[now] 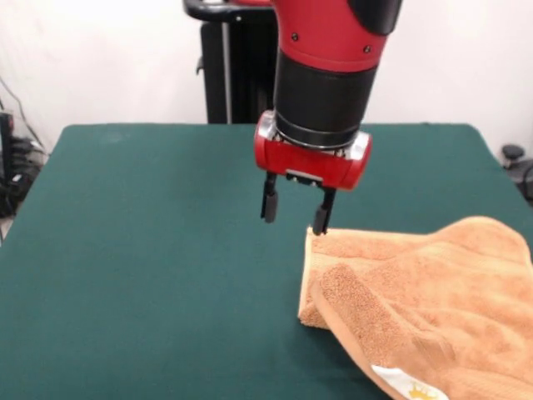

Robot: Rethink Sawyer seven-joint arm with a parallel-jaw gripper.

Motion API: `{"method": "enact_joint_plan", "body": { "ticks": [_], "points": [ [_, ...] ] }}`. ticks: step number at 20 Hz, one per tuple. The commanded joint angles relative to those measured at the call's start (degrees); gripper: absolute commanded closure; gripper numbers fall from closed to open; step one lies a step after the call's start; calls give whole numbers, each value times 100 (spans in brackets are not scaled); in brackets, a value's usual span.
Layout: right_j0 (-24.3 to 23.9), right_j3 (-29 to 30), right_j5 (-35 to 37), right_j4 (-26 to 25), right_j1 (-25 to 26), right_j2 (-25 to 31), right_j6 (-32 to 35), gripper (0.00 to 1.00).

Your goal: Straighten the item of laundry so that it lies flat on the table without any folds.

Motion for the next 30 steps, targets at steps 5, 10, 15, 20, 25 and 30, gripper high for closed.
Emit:
{"method": "enact_joint_plan", "body": {
  "ticks": [5, 10, 15, 20, 25, 30],
  "points": [
    [-4, 1146, -456, -621, 260, 1146, -807, 0],
    [13, 1136, -404, -794, 224, 1215, -601, 0],
    [1, 1085, -569, -1004, 362, 1313, -502, 0],
    [-151, 1120, -1169, -1232, 747, 1482, -444, 0],
    [-99, 996, -1580, -1519, 1060, 1463, -250, 0],
    [-83, 799, -1744, -1651, 1361, 1479, -238, 0]
  ]
}}
